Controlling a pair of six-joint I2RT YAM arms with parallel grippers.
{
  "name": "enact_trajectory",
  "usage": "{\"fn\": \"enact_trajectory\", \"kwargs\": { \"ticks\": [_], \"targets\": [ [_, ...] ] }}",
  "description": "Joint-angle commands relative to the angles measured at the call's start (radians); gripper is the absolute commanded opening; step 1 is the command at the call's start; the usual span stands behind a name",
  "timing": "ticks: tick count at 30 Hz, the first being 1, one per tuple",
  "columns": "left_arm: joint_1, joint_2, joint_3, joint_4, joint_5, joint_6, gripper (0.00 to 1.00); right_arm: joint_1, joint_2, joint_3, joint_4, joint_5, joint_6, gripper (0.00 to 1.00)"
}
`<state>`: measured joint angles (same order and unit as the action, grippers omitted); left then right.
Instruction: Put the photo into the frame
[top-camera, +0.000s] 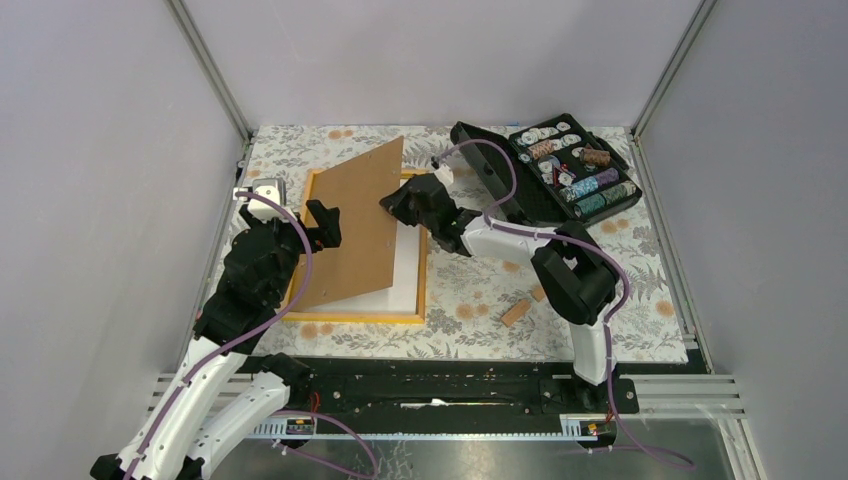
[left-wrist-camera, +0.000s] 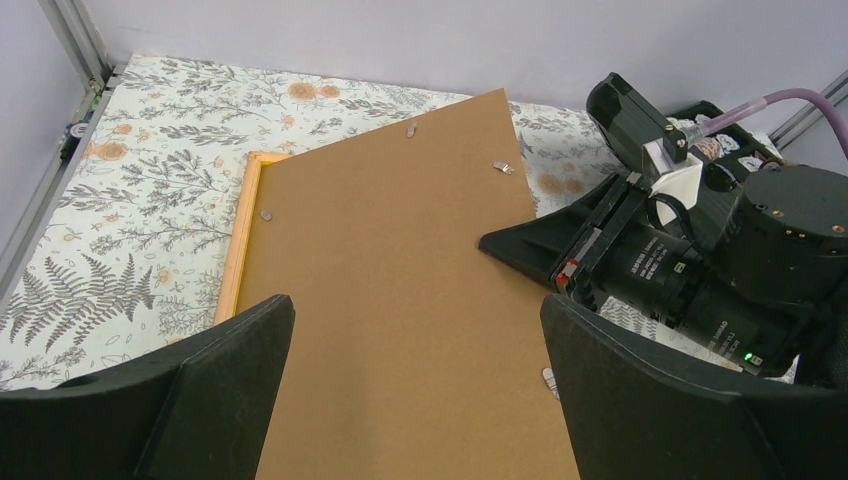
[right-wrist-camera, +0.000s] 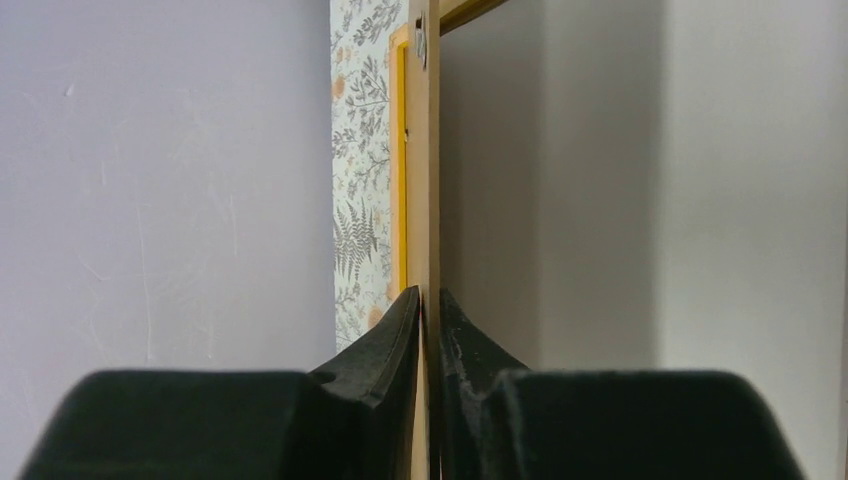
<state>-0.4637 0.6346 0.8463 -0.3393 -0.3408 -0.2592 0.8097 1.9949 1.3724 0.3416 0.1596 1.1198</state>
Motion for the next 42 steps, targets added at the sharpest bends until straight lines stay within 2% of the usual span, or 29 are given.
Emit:
{"fn": "enact_trajectory", "kwargs": {
  "ticks": [1,5,11,17,21,25,29,31,35,36,42],
  "targets": [
    [0.009,-0.001,0.017,0.040,-0.005,0.000,0.98,0.034,-0.009,0.005,0.009,0.051,-0.039,0.18],
    [0.013,-0.003,0.014,0.041,-0.001,0.000,0.98,0.051,-0.026,-0.003,-0.060,0.084,-0.092,0.25],
    [0.020,-0.007,0.011,0.042,-0.001,-0.001,0.98,0.053,-0.044,0.051,-0.255,0.112,-0.214,0.53],
    [0.023,-0.007,0.003,0.049,-0.004,-0.002,0.98,0.057,-0.073,0.105,-0.471,0.142,-0.354,0.87],
    [0.025,0.002,-0.001,0.051,-0.007,-0.002,0.98,0.059,-0.100,0.131,-0.618,0.195,-0.447,0.99],
    [0.025,0.023,-0.001,0.051,-0.006,0.000,0.98,0.075,-0.148,0.095,-0.673,0.213,-0.505,1.00],
    [0.027,0.039,-0.001,0.051,-0.010,0.004,0.98,0.110,-0.182,0.005,-0.667,0.208,-0.465,0.99],
    [0.027,0.046,-0.003,0.051,-0.016,0.006,0.98,0.128,-0.177,-0.027,-0.664,0.217,-0.447,0.94],
    [0.026,0.068,-0.006,0.049,-0.028,0.011,0.98,0.133,-0.159,-0.061,-0.644,0.251,-0.432,0.69],
    [0.026,0.075,-0.006,0.049,-0.029,0.013,0.98,0.133,-0.156,-0.067,-0.627,0.261,-0.438,0.66],
    [0.029,0.113,-0.014,0.067,-0.029,0.018,0.99,0.134,-0.098,-0.069,-0.545,0.267,-0.454,0.64]
  ]
}}
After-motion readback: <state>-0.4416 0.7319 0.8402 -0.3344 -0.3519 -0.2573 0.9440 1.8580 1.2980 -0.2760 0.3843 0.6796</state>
